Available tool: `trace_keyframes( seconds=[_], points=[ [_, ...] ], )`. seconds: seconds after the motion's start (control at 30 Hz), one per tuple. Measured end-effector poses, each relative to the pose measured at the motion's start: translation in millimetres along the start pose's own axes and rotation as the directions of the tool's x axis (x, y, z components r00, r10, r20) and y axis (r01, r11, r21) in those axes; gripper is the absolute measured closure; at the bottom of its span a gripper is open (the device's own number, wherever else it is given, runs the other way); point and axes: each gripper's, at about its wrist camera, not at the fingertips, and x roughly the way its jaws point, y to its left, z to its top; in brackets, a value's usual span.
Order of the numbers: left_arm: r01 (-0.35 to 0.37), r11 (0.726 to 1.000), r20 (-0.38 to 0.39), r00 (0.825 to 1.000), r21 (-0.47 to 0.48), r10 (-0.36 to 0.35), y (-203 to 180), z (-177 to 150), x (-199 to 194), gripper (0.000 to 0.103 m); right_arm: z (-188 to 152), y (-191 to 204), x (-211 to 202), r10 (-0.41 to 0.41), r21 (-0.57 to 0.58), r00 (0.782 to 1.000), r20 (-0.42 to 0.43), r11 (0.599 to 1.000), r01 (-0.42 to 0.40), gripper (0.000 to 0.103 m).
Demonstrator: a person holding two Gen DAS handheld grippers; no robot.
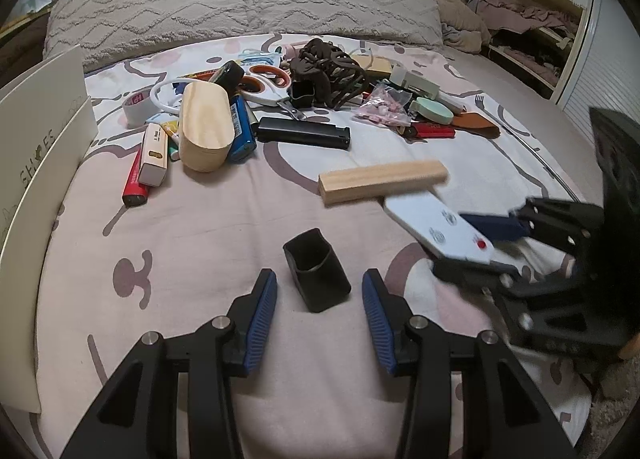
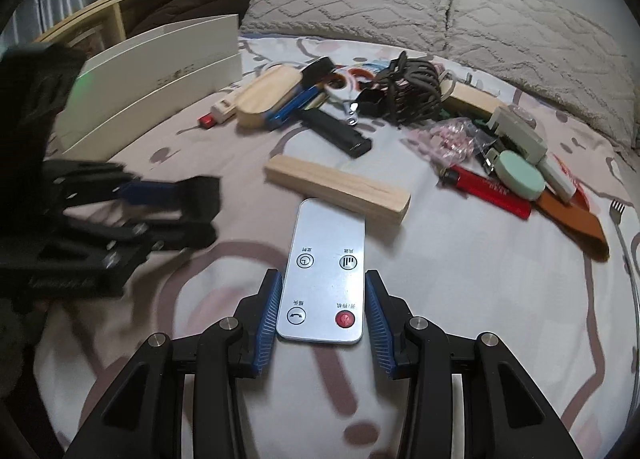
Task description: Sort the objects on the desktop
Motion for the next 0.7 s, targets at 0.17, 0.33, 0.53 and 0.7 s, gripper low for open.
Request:
trace_keyframes(
  seconds=[0.17,0.33,0.53,0.7],
  points=[
    [-0.001,1.000,0.000,1.000,0.001,0.001,0,0,0,0.059,-12,7,-11,0.044,-0.006,0.999,-0.022,0.999,-0.044,0.060],
    [-0.001,1.000,-0.001,1.000,0.001,0.001,0,0,0,0.059,-24,24,-22,0.026,-0.050,0.999,-0.041,0.998,-0.028,0.060],
    [-0.005,1.000,-0.001,1.000,0.004,0.005,-1,-1,0,0.059,-37,32,-34,0.026,-0.068,0.999,-0.041,0.997,-0.029,0.060],
    [0.002,1.000,-0.004,1.000,-0.005,-0.002,-2,-3,-1,0.055,-41,28,-40,0.010,-0.051,0.999,-0.037,0.999,-0.012,0.060]
  ],
)
